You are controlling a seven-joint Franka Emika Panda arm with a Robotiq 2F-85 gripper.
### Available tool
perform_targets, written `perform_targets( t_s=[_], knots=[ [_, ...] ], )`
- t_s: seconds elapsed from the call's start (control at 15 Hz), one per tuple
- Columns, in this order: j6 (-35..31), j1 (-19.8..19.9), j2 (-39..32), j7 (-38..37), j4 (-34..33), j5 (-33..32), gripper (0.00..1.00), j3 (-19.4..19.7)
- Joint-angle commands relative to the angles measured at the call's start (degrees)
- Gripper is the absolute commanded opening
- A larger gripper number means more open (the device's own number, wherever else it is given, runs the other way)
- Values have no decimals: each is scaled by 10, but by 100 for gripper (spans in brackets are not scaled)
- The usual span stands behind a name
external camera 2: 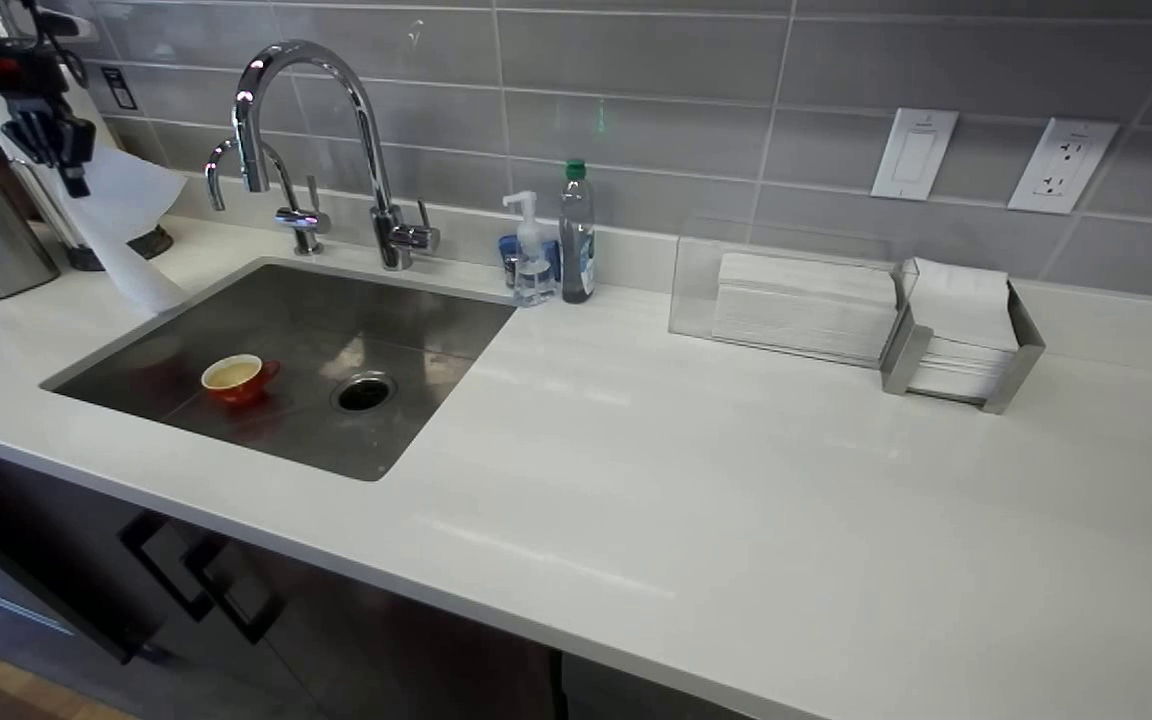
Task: Remove a piece of paper towel from the roll on the left and put it on the right side of the counter
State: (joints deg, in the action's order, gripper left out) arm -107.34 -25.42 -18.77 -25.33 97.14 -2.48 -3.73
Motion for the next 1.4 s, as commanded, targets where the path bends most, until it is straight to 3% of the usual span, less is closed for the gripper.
perform_targets(
  t_s=[0.0,0.2,0.8,1.07,1.33],
  knots=[
    [-60,37,118,-6,137,-13,0,-22],
    [-101,69,203,-14,220,-41,0,-21],
    [-213,202,418,99,450,-31,0,11],
    [-229,265,466,131,507,-45,0,40],
    [-271,325,467,137,536,-64,0,69]
  ],
)
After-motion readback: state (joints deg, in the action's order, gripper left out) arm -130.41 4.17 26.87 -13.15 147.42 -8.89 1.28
